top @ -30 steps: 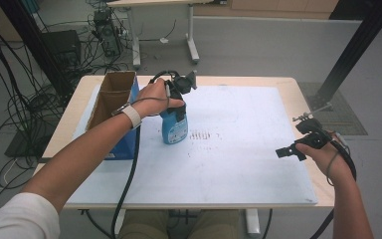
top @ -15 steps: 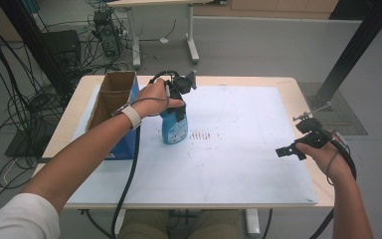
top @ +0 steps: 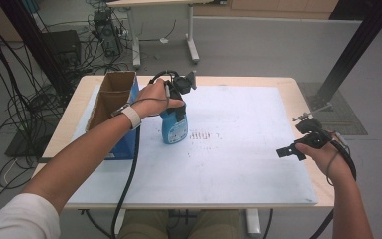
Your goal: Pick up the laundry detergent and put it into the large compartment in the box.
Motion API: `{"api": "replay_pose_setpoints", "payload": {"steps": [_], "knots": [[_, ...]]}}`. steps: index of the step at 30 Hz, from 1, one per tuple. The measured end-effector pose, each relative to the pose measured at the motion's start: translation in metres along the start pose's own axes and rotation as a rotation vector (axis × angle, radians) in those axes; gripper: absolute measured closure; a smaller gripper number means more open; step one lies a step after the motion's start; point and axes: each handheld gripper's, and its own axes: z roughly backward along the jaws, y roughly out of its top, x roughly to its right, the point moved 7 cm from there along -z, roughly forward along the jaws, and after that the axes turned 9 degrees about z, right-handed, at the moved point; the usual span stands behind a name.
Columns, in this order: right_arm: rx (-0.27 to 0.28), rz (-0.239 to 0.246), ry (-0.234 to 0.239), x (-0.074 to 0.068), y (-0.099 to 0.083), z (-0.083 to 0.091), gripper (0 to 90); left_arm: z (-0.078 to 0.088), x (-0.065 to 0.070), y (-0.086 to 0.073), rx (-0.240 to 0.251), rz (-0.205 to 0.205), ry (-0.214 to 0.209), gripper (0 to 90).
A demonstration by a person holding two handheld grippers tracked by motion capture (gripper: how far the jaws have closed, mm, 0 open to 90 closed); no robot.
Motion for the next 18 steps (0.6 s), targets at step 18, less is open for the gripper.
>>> {"api": "replay_pose_setpoints", "payload": {"steps": [18], "knots": [[0.000,0.004,0.001,-0.0003,0.0003,-0.0005,10.3,-0.0001,-0.0003,-0.0010,0.004,0.004,-0.001,37.8]]}}
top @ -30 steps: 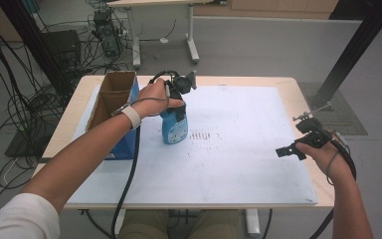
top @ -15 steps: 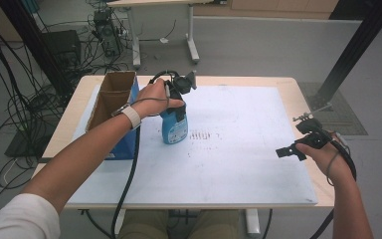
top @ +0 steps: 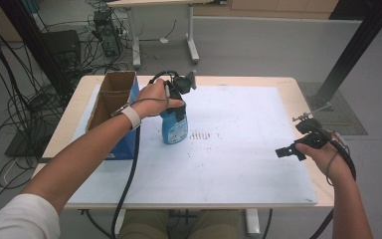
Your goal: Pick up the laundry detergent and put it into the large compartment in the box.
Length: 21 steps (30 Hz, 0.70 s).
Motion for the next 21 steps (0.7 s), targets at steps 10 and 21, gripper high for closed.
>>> {"api": "replay_pose_setpoints", "payload": {"steps": [10,21], "knots": [[0.001,-0.006,0.001,0.0001,-0.0018,0.0002,10.3,0.0000,-0.0001,0.0001,0.000,0.005,-0.001,37.9],[0.009,0.001,-0.002,-0.0003,-0.0015,0.0010,10.3,0.0005,-0.0025,-0.0008,0.005,0.024,-0.012,38.5]]}}
